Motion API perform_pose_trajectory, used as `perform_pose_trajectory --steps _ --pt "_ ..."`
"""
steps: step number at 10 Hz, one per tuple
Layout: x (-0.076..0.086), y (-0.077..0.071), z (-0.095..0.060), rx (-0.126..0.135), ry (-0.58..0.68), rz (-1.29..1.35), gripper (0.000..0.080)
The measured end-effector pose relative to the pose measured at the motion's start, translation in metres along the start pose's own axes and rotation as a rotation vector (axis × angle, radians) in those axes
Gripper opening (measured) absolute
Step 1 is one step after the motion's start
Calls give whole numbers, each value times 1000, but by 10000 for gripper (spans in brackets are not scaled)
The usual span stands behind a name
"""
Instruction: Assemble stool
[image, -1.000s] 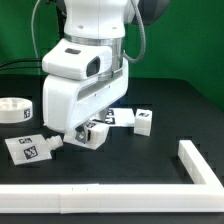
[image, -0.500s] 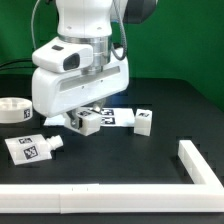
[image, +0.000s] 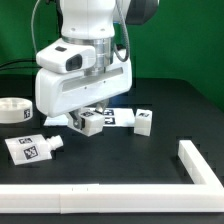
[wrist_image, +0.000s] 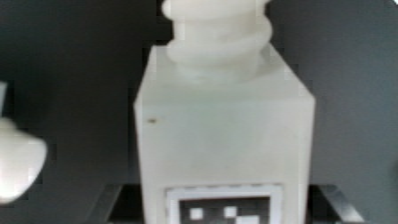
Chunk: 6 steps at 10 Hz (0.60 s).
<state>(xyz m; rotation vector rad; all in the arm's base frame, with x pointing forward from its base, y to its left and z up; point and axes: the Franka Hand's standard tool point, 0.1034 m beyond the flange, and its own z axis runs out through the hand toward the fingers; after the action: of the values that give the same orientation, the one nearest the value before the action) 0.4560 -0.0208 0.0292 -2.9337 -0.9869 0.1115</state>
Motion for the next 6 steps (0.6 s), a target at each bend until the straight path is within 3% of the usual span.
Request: perform_pose_trajectory --steps 2,5,6 --pt "-15 -7 16 44 -15 95 333" --pt "-13 -7 15 42 -13 90 333" --pt "-13 -7 15 43 -14 90 513"
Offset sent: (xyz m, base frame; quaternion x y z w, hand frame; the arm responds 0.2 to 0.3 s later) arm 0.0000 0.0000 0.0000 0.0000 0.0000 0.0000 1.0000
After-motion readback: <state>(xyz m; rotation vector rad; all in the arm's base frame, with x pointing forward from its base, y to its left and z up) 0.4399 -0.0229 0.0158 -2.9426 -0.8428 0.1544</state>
